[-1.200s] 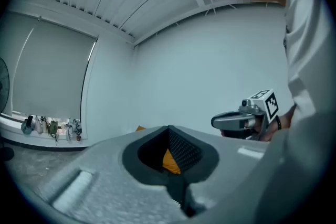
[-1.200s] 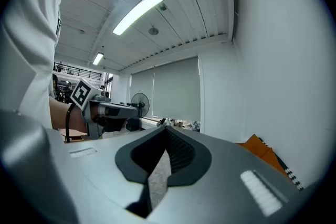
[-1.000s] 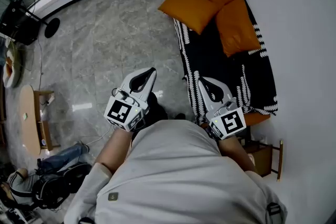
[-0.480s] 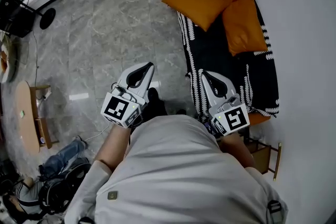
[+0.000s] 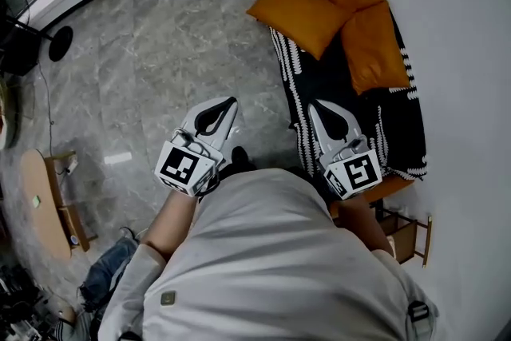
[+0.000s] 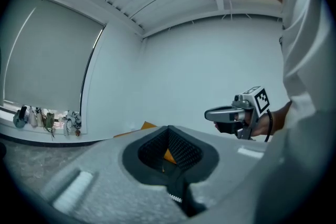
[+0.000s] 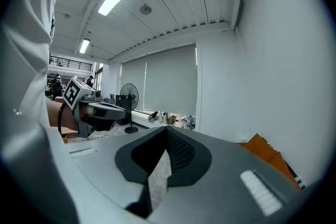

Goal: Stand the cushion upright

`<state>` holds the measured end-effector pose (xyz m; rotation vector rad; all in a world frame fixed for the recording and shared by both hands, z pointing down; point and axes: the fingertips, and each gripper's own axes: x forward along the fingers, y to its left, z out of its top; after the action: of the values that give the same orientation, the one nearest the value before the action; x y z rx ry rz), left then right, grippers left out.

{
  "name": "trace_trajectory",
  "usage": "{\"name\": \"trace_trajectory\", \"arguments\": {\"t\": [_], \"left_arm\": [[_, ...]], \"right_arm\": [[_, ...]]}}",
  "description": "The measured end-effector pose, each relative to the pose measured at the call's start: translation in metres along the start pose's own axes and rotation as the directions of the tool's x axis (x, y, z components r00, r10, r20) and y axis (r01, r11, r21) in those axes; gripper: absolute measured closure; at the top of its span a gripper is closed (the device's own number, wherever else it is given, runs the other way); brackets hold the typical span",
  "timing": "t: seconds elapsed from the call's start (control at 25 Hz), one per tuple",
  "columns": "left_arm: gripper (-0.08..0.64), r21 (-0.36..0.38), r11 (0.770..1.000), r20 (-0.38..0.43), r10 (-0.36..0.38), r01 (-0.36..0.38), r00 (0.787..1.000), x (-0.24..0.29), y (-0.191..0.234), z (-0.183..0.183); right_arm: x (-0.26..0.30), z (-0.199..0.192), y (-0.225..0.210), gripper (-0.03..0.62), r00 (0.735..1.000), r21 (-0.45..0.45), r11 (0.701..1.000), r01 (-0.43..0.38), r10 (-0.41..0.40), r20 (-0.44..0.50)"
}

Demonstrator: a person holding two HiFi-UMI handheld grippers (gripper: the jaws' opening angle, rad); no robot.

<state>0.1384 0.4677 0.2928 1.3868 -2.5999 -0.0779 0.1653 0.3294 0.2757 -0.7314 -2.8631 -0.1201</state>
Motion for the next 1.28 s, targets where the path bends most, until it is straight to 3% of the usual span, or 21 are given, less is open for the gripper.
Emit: {"name": "trace_trajectory", "arguments": {"t": [0.24,0.56,0.88,1.04,1.28], "left_arm": [[0.557,-0.021,0.999,0.008,-0.028,0.028,1.0,0.013,0.044,0.006],[0.557,-0.005,1.0,-0.009,-0.028,0.028,1.0,0.067,0.086,0.015],[0.557,-0.004,1.0,-0.043,0.0,0.0,0.999,0.159,0.121,0.026],[0.557,0.009,1.0,-0.045,-0.002,0.002,0.999,0.225,0.132,0.048],[0.557,0.031,0.998,-0.056,-0.059,0.061,0.997,0.332,0.126,0.062]], "right_arm": [[0.038,-0.001,-0.008,0.581,0.999,0.01,1.0,0.022,-0.022,-0.03],[0.084,-0.012,-0.063,0.581,0.999,0.046,0.999,0.022,-0.02,-0.04],[0.142,-0.025,-0.158,0.581,0.999,0.08,0.997,-0.016,0.019,-0.034],[0.163,-0.011,-0.224,0.581,0.999,0.082,0.996,-0.033,0.035,-0.012],[0.173,-0.009,-0.317,0.581,0.999,0.076,0.996,-0.039,0.04,-0.013]]}}
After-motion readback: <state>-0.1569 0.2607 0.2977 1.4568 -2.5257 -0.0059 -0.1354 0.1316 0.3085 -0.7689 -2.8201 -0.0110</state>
